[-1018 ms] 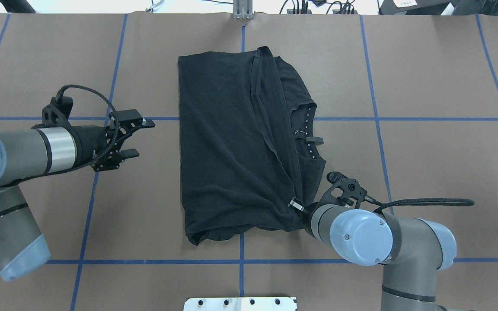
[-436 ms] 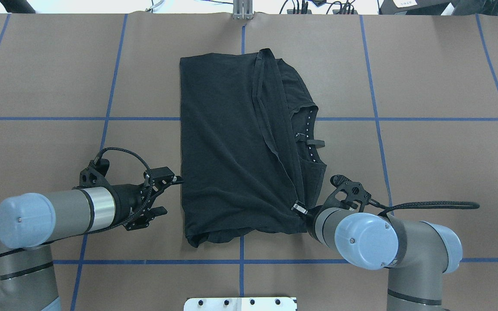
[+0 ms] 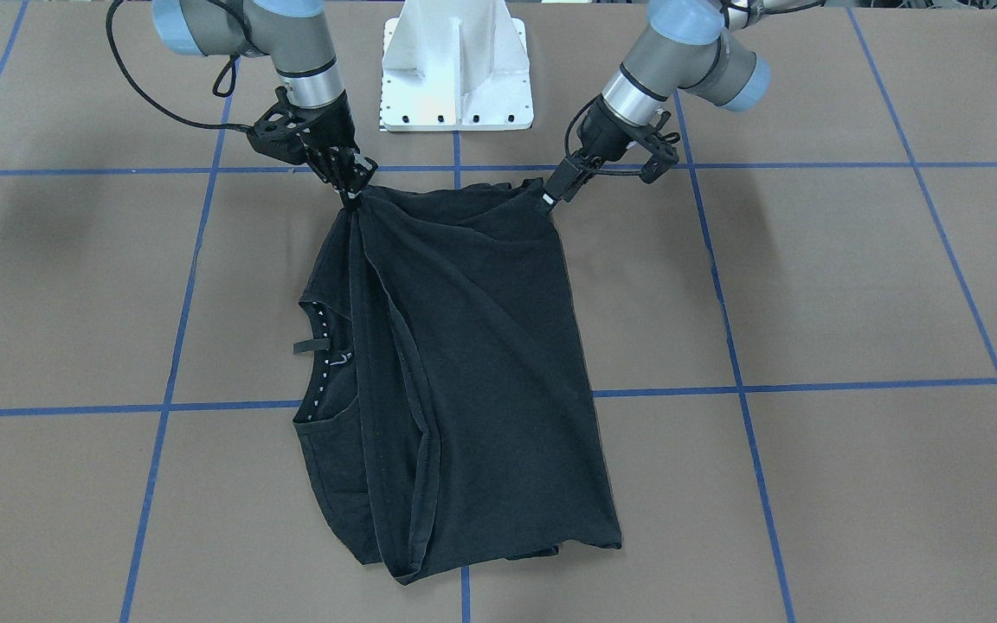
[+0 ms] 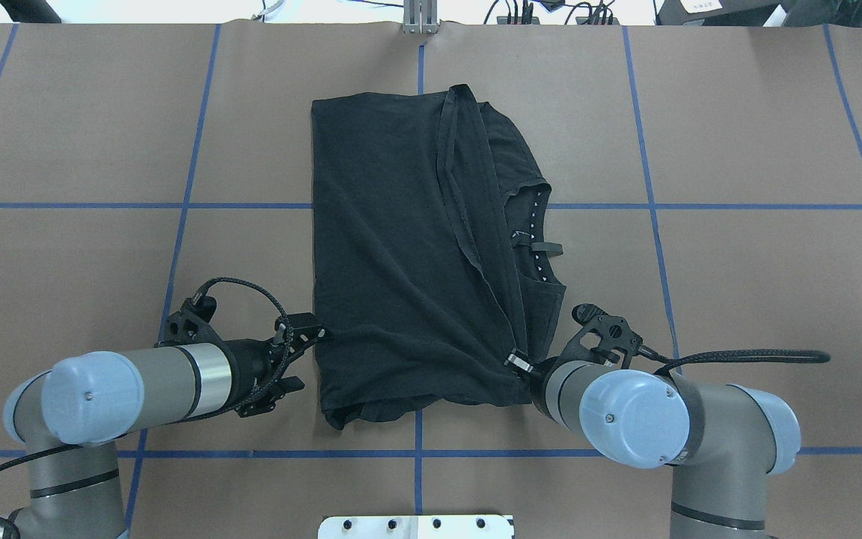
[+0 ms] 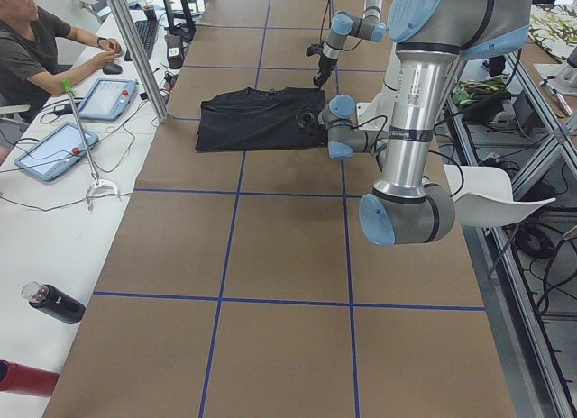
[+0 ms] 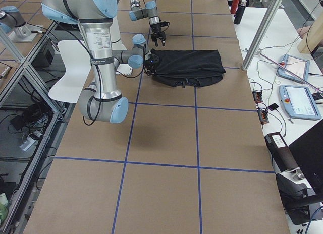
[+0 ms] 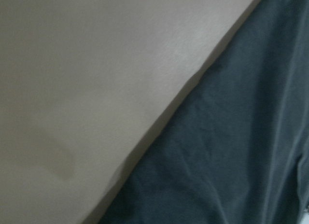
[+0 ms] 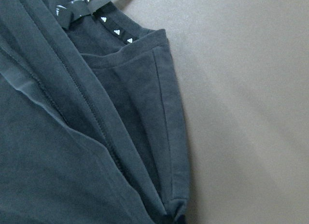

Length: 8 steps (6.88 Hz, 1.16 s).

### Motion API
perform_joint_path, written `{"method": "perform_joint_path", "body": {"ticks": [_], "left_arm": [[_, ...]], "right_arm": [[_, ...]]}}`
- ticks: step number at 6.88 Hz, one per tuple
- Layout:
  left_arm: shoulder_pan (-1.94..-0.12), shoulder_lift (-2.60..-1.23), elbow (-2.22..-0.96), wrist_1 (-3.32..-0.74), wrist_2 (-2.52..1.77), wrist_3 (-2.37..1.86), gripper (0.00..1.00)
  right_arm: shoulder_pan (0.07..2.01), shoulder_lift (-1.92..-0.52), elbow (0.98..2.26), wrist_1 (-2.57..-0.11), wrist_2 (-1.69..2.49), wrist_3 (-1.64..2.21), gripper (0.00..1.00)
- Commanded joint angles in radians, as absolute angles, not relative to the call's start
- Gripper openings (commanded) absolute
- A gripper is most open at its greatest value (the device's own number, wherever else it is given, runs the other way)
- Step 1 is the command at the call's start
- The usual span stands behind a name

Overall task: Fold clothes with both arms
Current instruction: 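Move the left gripper down to the shirt's near corner and grasp it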

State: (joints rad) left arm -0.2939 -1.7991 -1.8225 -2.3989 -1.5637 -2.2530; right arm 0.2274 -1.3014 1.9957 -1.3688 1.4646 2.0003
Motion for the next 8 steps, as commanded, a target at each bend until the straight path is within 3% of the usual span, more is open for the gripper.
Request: {"method": "perform_joint_path", "body": {"ticks": [1,6,8], "left_arm": [[-0.279,-1.813,-1.802,-2.396,-1.565,-2.255,0.89],[-0.238,-1.805,-1.812,-2.353,-1.563,-2.292,0.77],[-0.238,-1.807,-1.816,-2.353,-1.563,-2.325,0.48]], "right_arm": [[0.227,-1.299,1.996,-1.368,1.463,2.0,0.0],[0.226,-1.301,1.996,-1.368,1.465,2.0,0.0],[0.226,-1.301,1.996,-1.368,1.465,2.0,0.0]]}}
